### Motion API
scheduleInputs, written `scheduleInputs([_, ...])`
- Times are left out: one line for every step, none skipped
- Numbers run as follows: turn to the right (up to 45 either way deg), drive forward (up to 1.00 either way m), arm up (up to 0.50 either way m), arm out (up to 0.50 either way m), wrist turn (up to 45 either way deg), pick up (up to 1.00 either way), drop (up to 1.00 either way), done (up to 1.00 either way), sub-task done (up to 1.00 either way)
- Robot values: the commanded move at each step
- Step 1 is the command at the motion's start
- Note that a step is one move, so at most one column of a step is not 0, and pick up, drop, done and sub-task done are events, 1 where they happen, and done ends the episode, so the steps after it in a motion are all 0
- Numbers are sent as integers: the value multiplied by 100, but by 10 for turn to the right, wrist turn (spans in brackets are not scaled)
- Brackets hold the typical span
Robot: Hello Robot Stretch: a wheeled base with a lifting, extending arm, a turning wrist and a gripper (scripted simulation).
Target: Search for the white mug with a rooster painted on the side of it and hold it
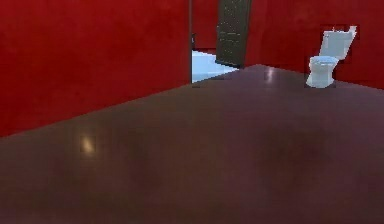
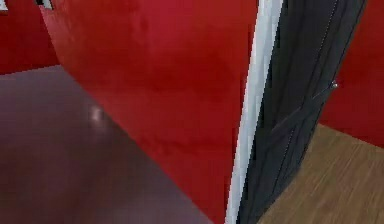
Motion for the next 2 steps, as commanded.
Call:
scheduleInputs([60, 0, 0, 0, 0, 0, 0, 0, 0])
scheduleInputs([30, 0, 0, 0, 0, 0, 0, 0, 0])
